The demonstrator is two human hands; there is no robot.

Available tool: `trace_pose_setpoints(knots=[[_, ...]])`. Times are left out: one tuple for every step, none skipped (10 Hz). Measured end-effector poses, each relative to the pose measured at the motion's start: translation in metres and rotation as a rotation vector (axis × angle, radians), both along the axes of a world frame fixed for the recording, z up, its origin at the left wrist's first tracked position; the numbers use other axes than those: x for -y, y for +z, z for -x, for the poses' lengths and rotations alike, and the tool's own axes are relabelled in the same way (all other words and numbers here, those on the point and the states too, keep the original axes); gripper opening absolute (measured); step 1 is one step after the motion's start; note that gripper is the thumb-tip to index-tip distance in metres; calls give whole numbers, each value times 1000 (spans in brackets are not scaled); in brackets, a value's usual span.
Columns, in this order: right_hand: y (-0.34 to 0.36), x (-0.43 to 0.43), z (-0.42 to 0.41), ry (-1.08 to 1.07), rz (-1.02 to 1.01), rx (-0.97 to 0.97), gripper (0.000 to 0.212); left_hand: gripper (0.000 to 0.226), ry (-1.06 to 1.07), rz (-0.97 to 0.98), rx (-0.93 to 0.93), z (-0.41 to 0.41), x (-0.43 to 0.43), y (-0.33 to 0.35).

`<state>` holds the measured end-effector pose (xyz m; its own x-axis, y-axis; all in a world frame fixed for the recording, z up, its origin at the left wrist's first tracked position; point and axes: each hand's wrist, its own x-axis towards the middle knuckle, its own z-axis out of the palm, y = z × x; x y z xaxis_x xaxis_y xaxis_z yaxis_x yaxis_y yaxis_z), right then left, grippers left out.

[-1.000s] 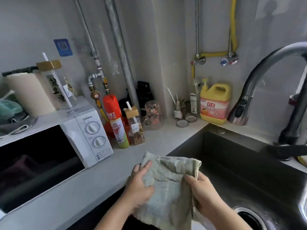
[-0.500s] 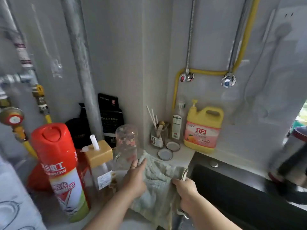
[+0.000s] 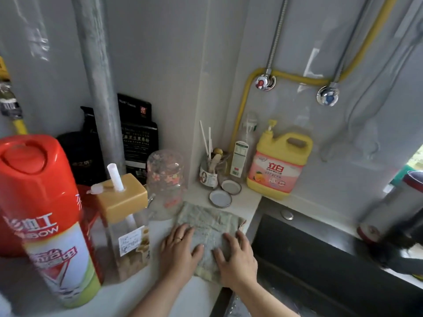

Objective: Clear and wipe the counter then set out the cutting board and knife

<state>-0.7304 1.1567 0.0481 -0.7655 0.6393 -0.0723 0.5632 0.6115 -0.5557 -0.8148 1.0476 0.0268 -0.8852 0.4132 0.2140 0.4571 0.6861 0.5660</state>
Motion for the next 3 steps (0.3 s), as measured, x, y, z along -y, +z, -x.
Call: trace_pose_setpoints(knots=[[16,-3,-18,-19,116,-63,56,49,-1,51,53,0,4,4],[29,-12,-57,-50,235,-181,53,41,16,-86,91,-18,-7,22],[44,-22,-105,-101,311,-197,40,33,0,-346,184,-59,-35,53]])
